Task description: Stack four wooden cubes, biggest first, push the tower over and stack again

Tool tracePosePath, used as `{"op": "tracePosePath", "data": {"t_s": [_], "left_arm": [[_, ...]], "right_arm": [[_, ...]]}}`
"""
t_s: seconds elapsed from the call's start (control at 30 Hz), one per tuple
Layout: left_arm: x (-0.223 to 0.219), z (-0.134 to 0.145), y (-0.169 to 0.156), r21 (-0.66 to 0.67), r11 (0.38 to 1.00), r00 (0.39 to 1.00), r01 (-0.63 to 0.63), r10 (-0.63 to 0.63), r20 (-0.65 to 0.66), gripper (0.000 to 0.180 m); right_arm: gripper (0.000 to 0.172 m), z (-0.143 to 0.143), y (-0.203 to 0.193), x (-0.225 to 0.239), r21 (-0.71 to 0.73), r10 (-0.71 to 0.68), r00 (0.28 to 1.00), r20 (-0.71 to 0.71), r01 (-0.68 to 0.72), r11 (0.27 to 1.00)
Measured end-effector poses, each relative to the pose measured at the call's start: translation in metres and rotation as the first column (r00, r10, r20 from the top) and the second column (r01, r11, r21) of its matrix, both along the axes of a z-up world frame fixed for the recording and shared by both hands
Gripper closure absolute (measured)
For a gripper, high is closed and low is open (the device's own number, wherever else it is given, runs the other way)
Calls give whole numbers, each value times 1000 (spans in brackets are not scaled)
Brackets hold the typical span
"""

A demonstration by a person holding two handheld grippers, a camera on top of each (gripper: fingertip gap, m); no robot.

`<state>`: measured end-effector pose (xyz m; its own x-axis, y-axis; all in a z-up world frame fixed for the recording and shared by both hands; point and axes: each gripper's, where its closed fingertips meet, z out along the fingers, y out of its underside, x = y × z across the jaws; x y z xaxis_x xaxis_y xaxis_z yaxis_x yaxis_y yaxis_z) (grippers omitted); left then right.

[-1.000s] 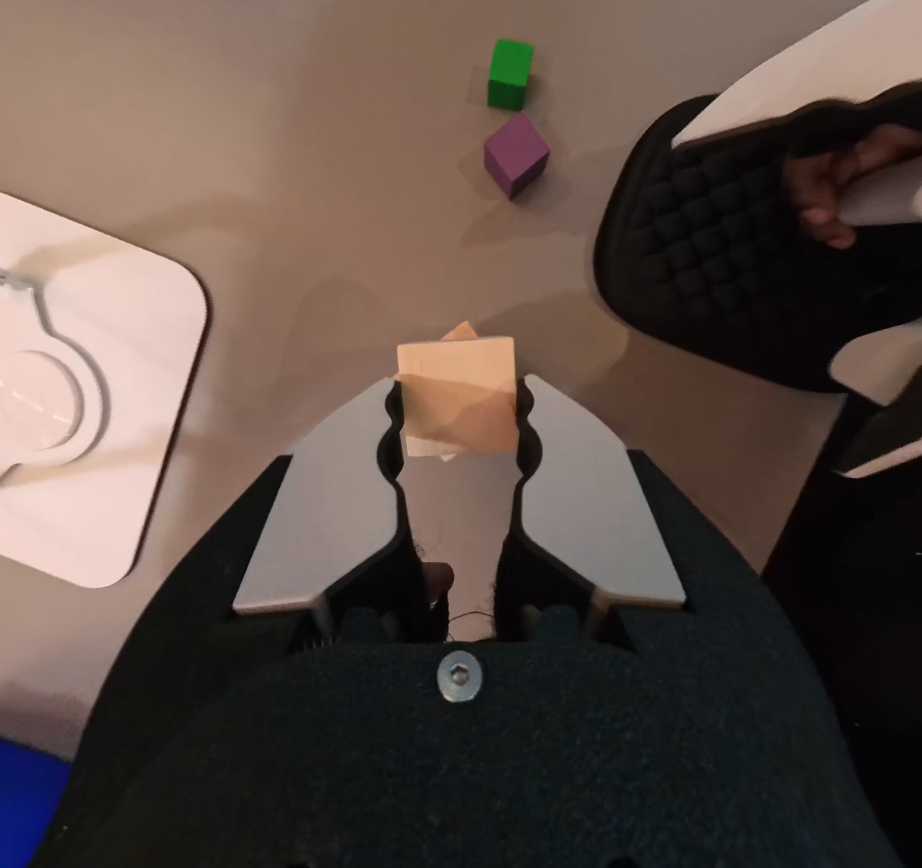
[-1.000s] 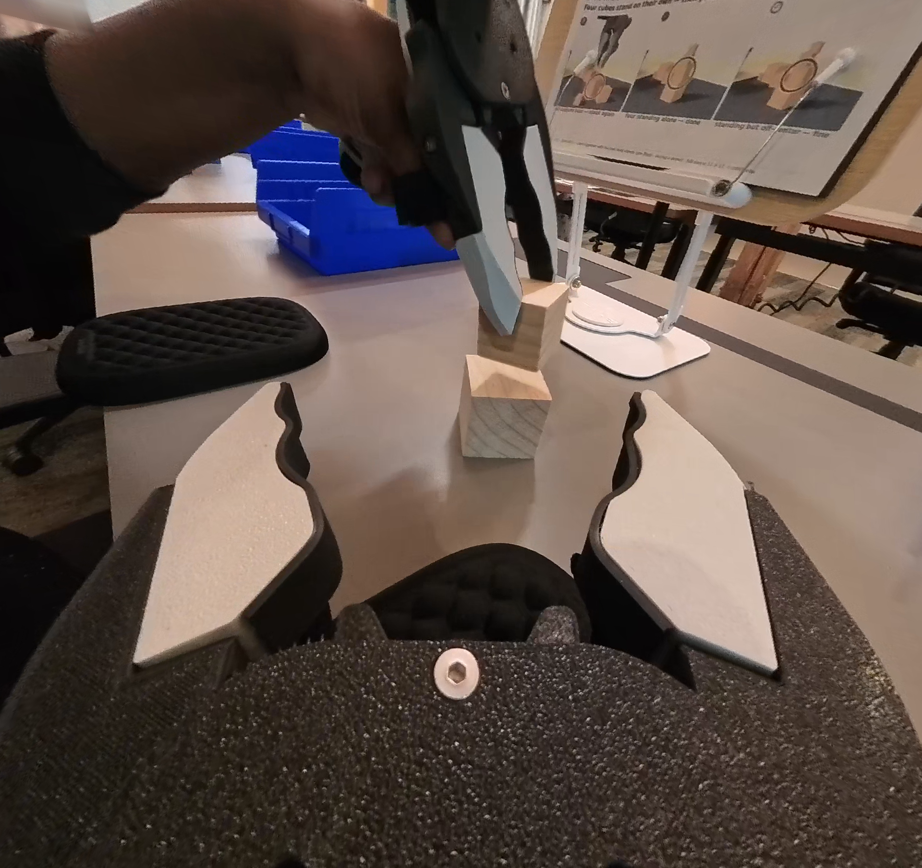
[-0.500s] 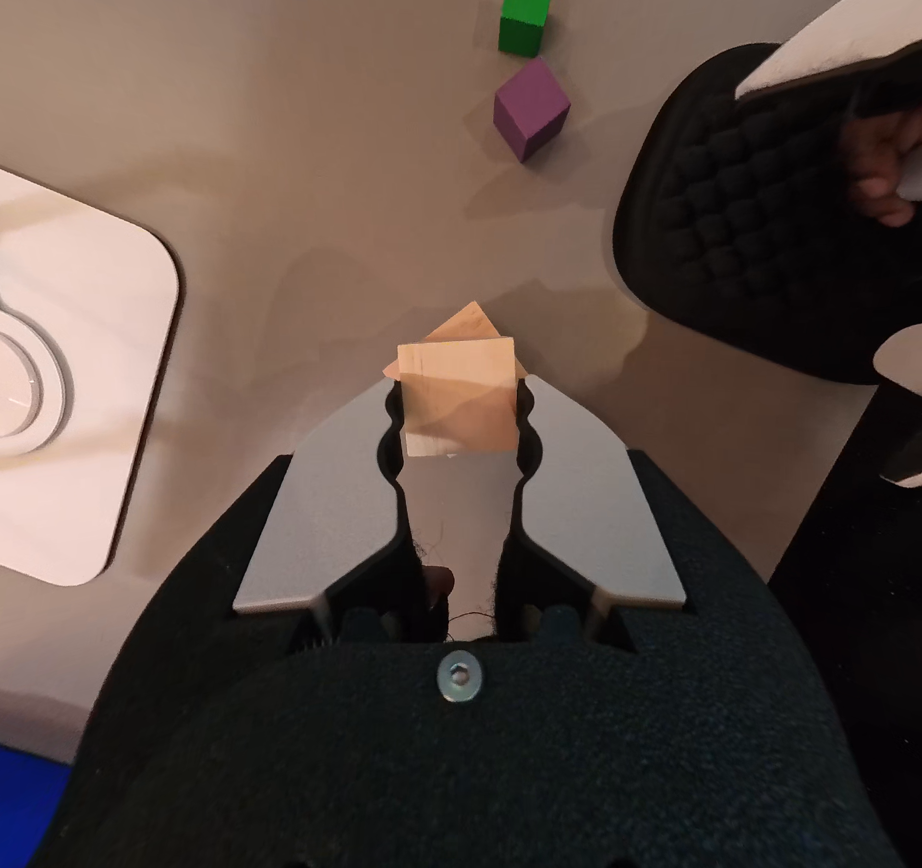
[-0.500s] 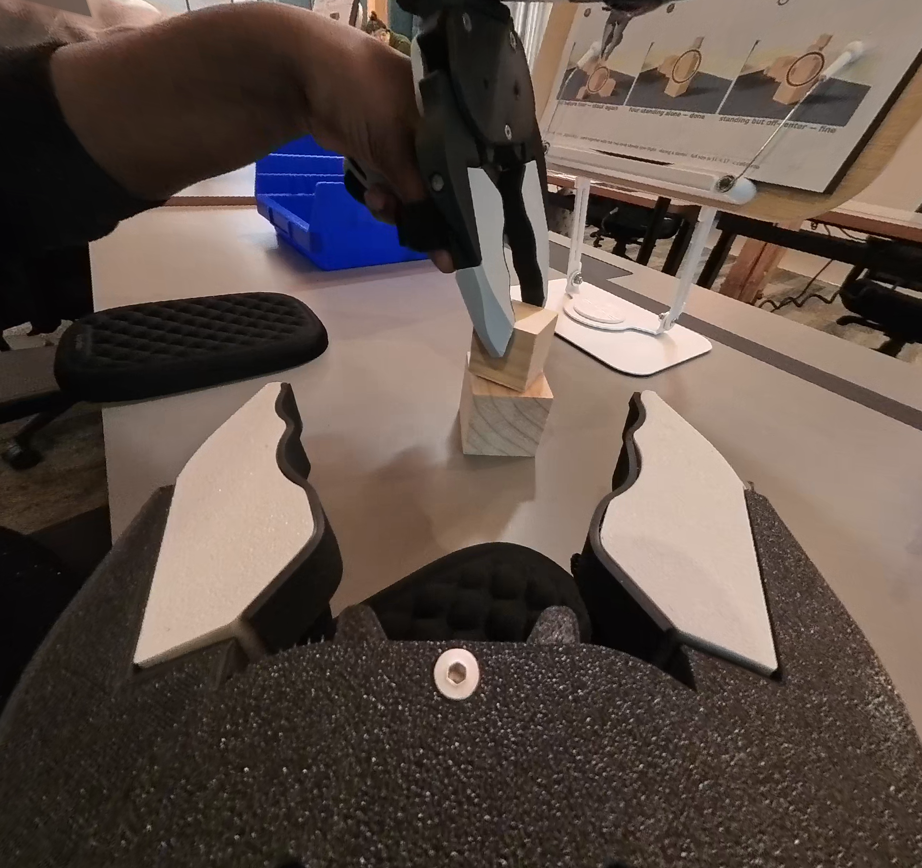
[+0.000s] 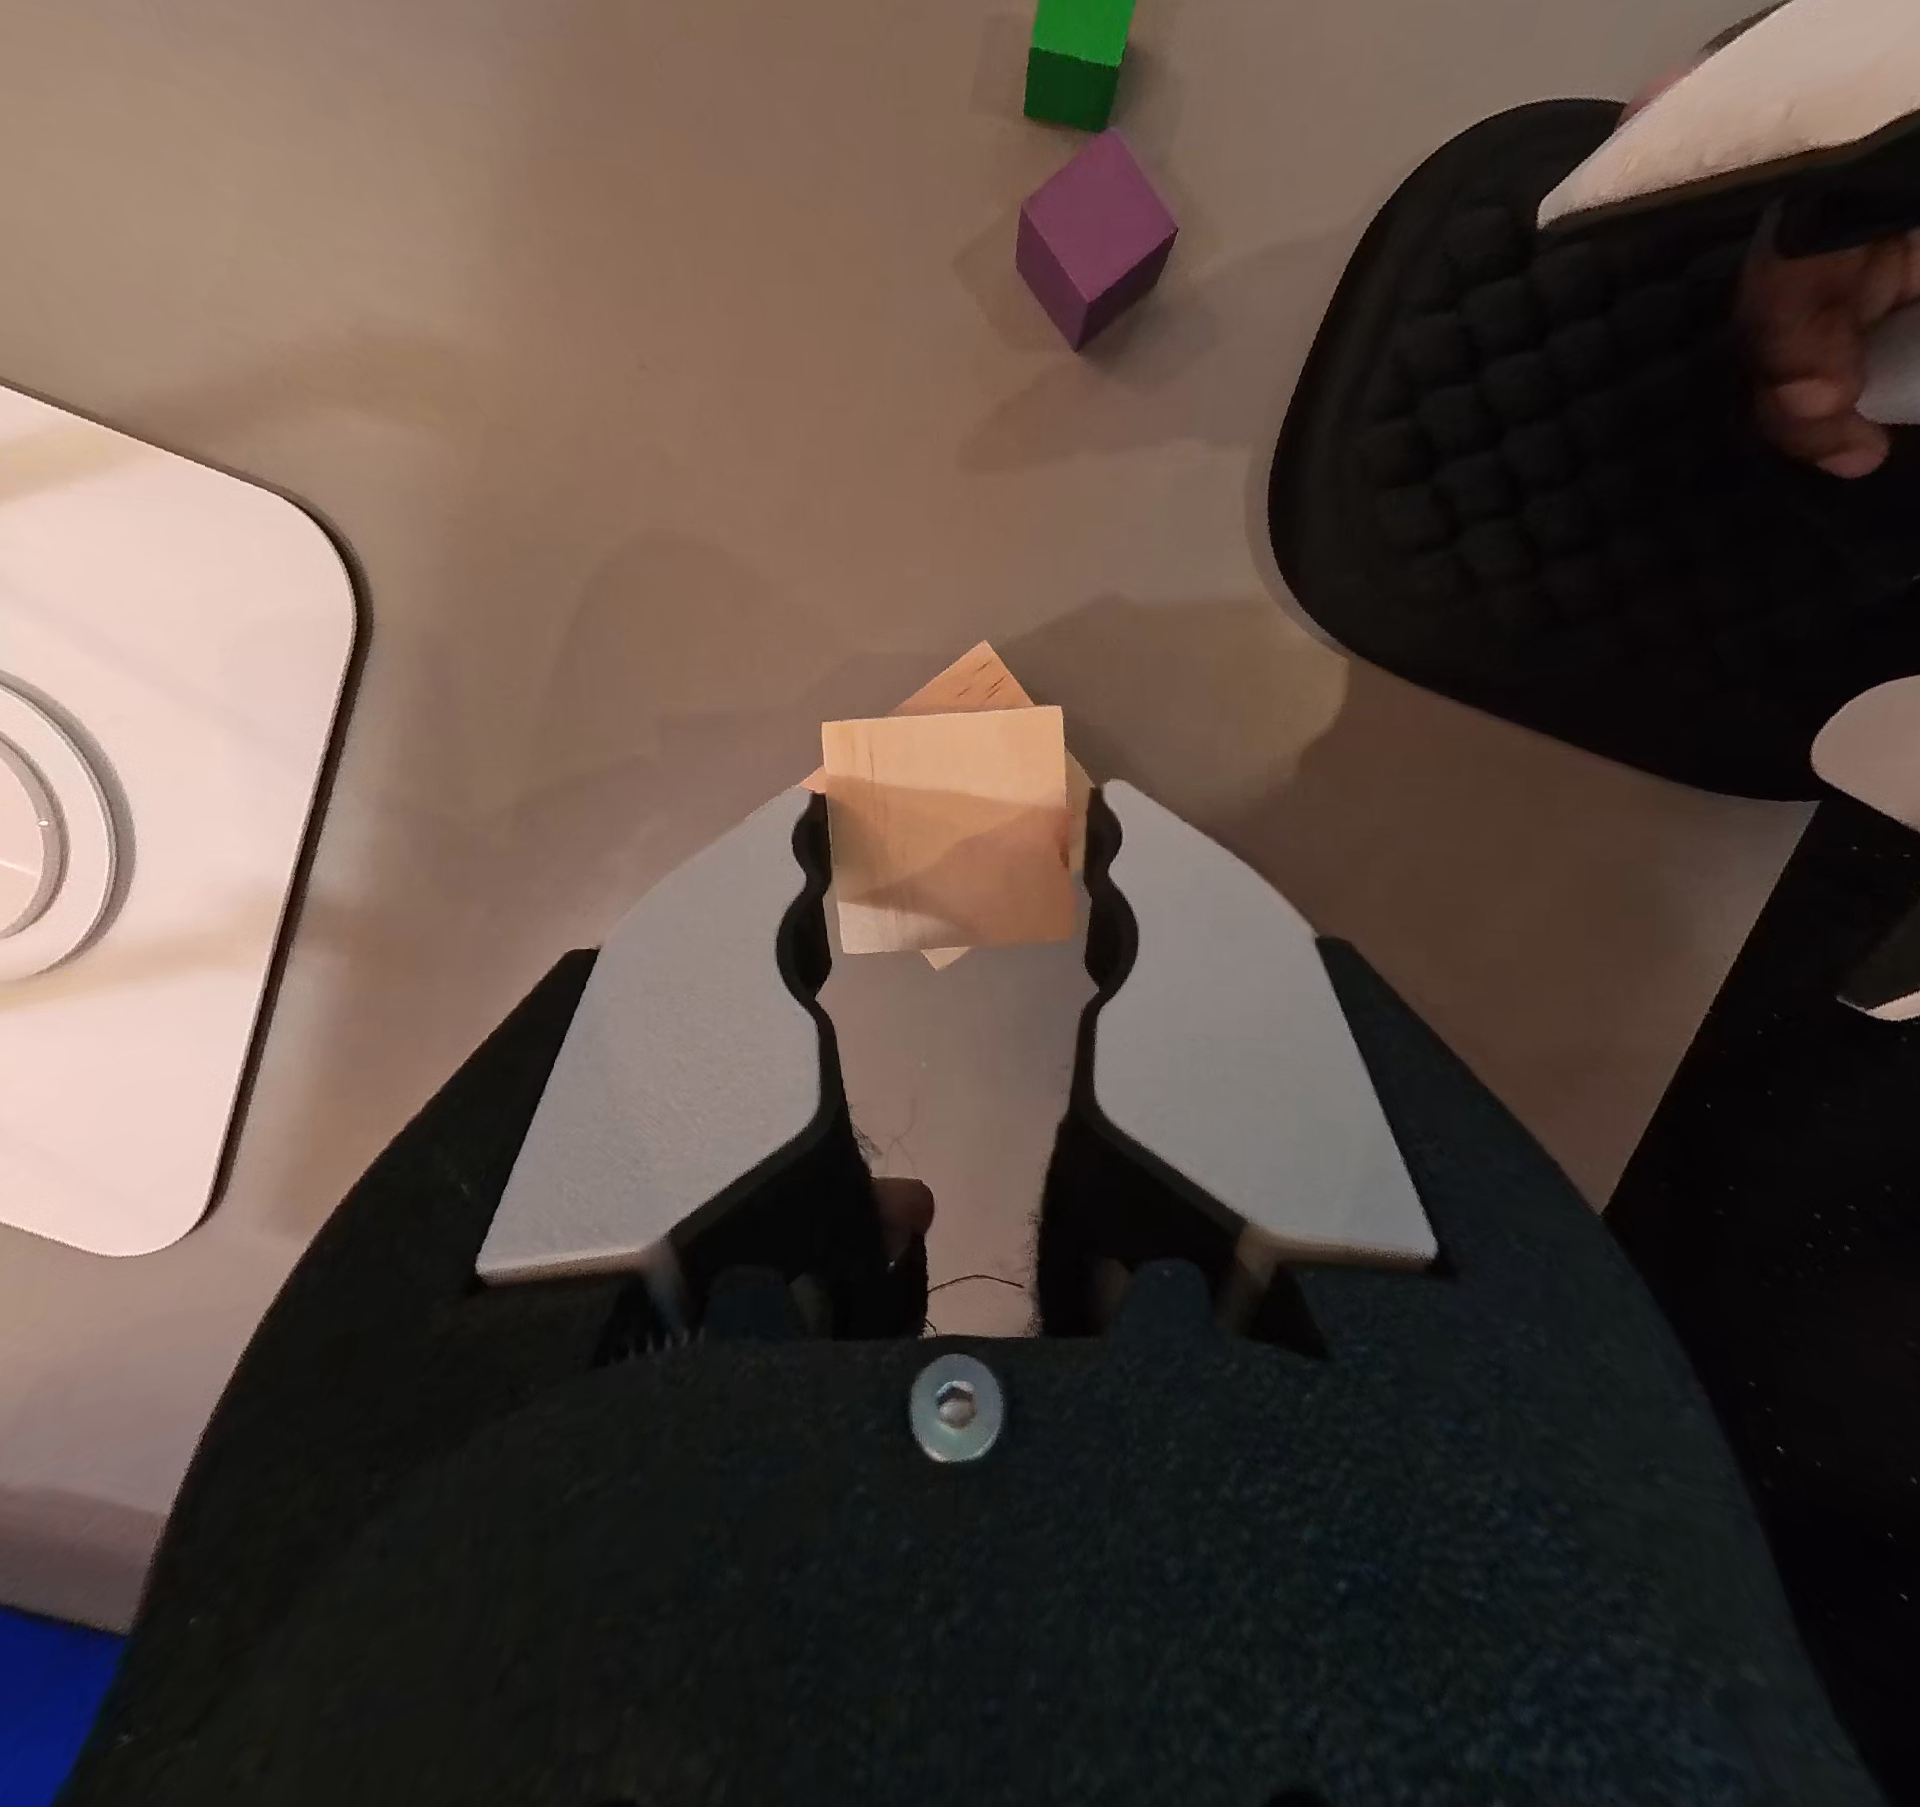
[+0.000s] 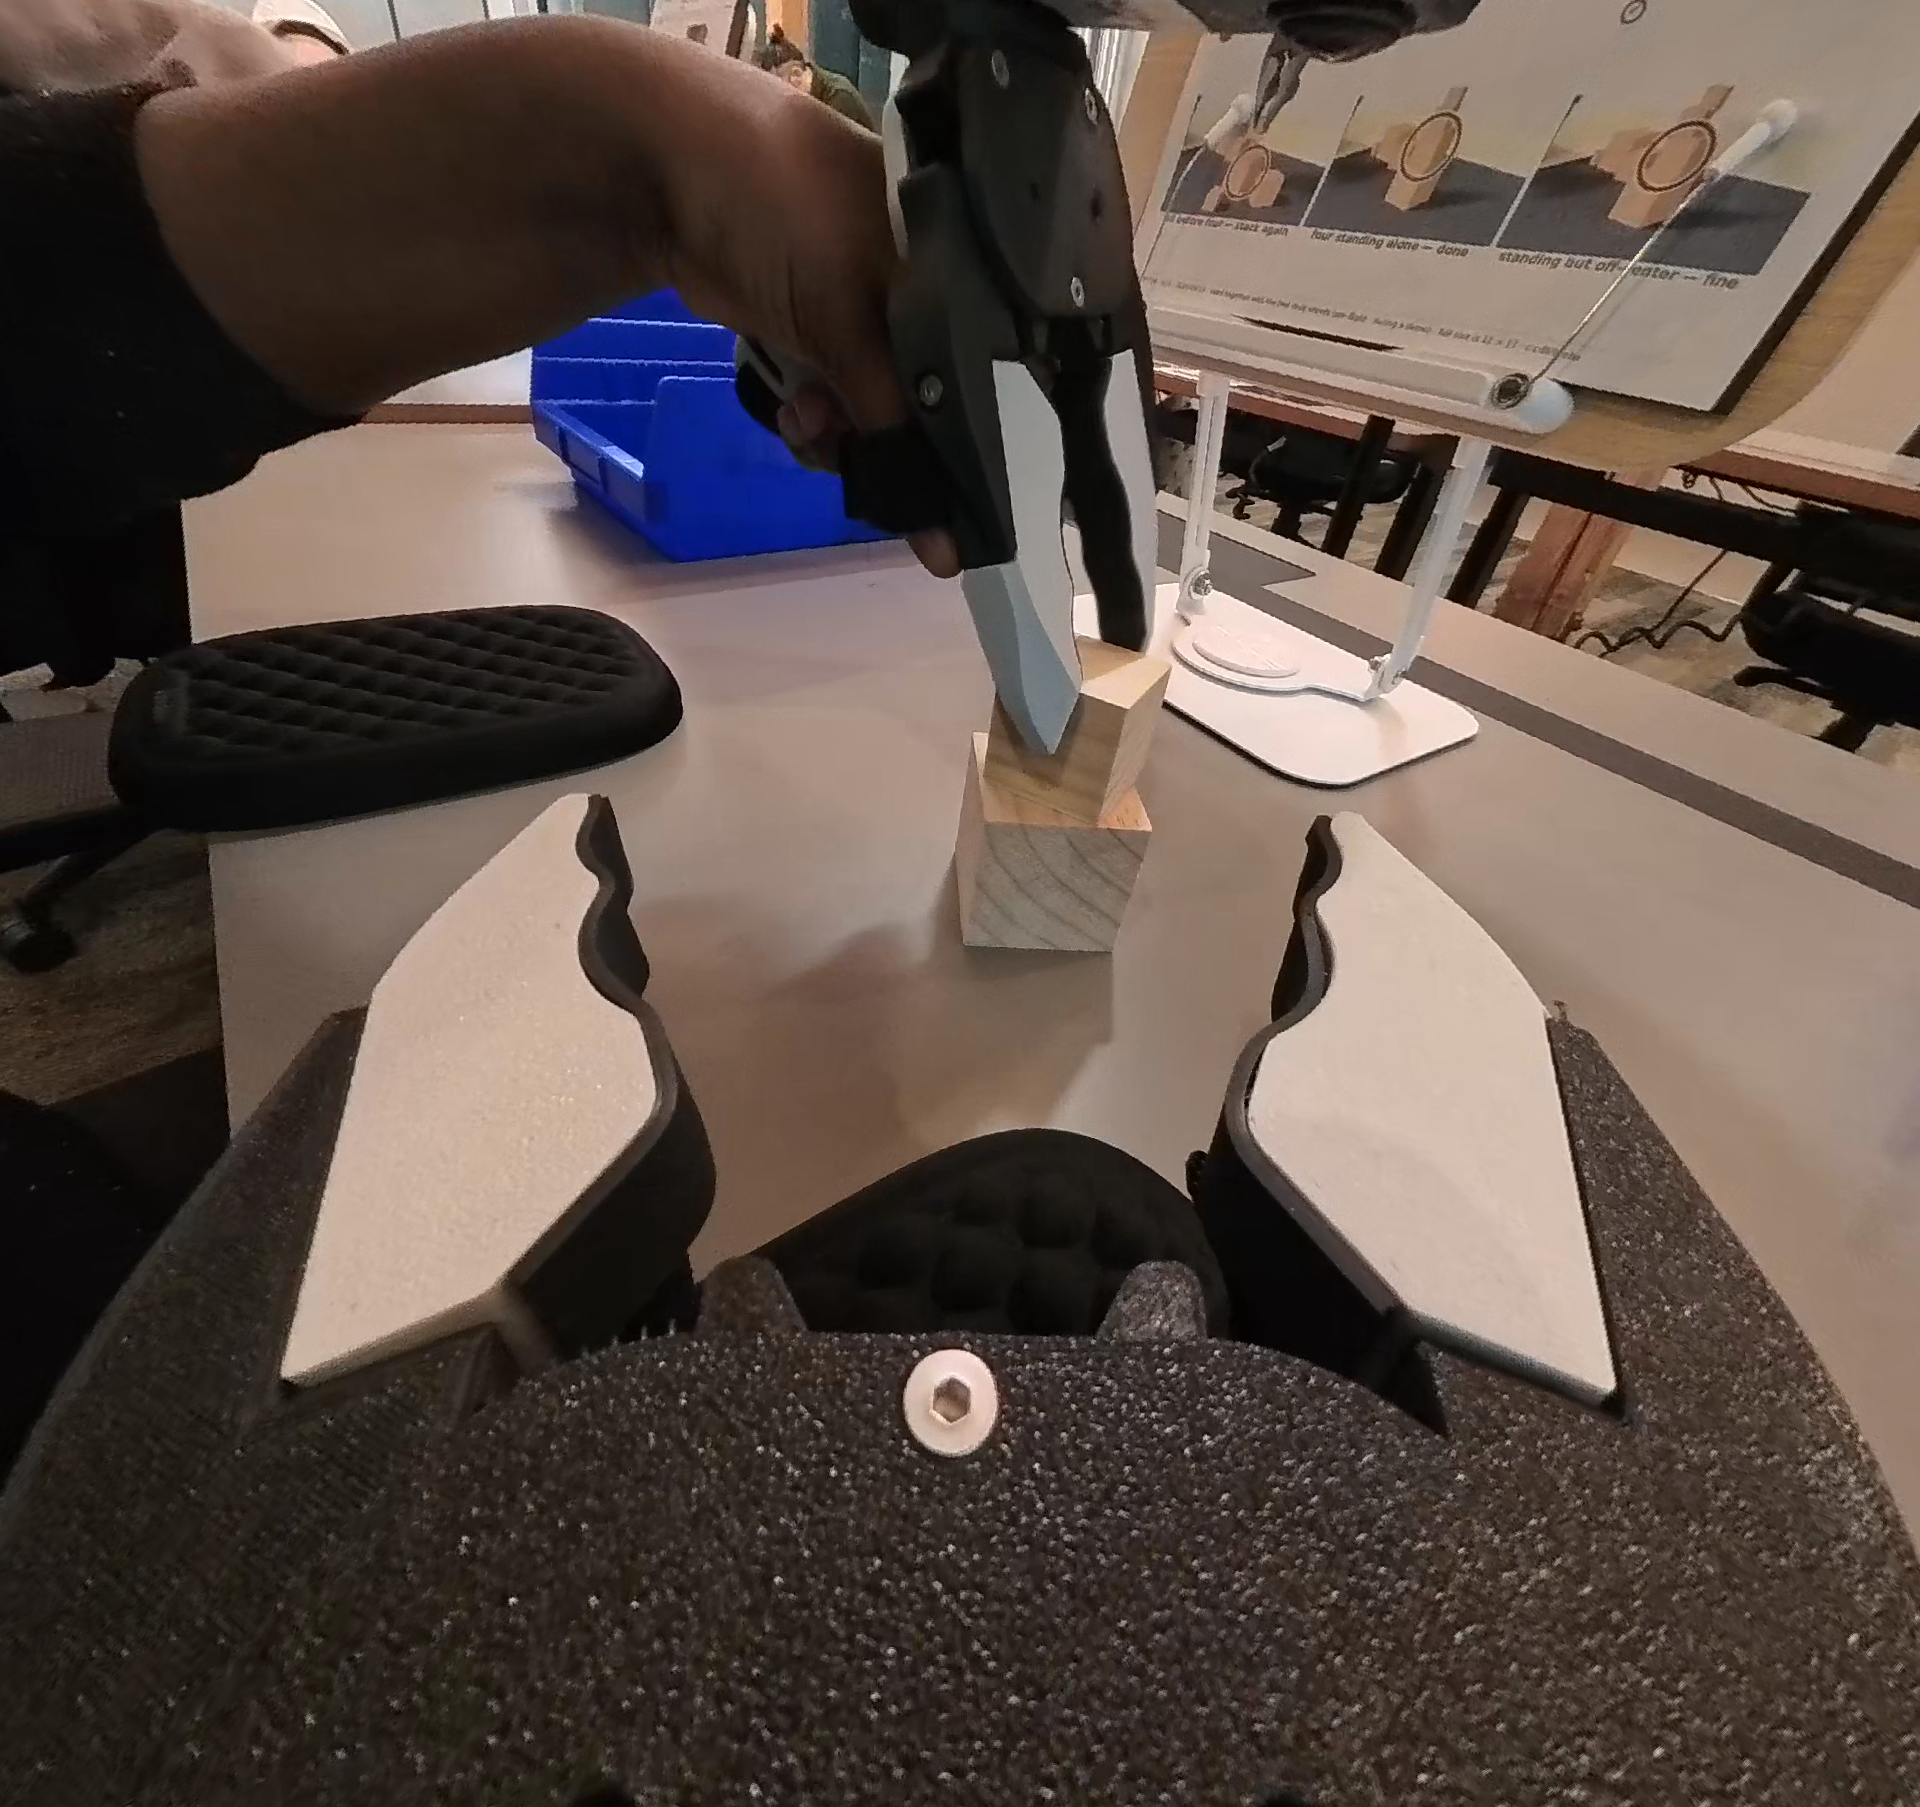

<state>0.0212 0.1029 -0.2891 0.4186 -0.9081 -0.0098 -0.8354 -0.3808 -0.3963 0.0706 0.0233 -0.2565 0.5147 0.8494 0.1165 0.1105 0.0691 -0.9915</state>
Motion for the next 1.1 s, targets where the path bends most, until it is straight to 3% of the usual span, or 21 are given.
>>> {"op": "tracePosePath", "data": {"t_s": [0.17,0.33,0.5,0.63,0.83,1.1], "left_arm": [[-1,2,2,20,1000,1000,2,-2,3,118],[-3,11,10,87,996,1000,-23,22,17,76],[4,26,12,113,993,997,-22,14,74,60],[15,41,16,156,987,989,29,-50,136,58],[33,51,17,161,979,970,122,-152,190,77],[64,35,27,143,947,944,286,-304,128,100]], "right_arm": [[53,0,0,0,1,-1,1000,2,1,1000],[53,0,0,0,-3,-2,1000,-1,2,1000],[53,0,1,1,-5,-6,1000,-8,6,1000],[53,2,2,2,-16,-8,1000,-29,7,1000],[54,3,4,5,-26,-11,999,-52,9,1000],[54,5,4,6,-31,-11,998,-69,8,999]]}}
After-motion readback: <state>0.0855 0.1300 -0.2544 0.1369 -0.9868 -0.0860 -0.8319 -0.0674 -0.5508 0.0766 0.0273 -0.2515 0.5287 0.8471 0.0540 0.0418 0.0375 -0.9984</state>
